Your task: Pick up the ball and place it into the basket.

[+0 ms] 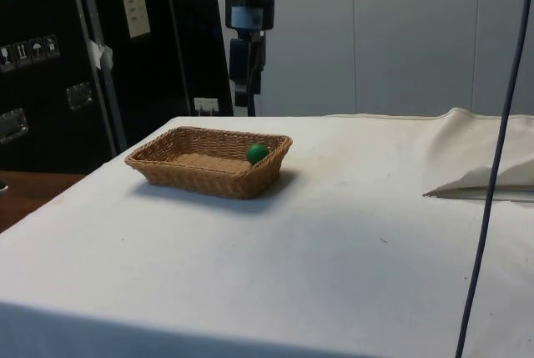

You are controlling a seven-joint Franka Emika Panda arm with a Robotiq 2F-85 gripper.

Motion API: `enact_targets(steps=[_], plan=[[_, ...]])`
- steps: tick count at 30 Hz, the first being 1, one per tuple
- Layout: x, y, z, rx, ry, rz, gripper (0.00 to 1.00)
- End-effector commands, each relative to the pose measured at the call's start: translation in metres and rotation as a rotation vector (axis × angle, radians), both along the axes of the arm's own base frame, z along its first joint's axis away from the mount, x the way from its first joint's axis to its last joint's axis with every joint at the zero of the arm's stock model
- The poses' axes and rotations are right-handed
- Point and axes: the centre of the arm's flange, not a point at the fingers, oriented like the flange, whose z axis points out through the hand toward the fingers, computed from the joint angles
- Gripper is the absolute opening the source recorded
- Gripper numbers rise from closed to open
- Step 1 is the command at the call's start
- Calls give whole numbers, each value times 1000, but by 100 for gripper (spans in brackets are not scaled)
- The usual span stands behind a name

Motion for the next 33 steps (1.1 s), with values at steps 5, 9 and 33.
enact_targets(steps=[5,9,33], plan=[[2,-5,1,-37,21,-18,100],[2,-7,2,-48,25,-23,100],[-3,-26,42,-61,48,-67,100]])
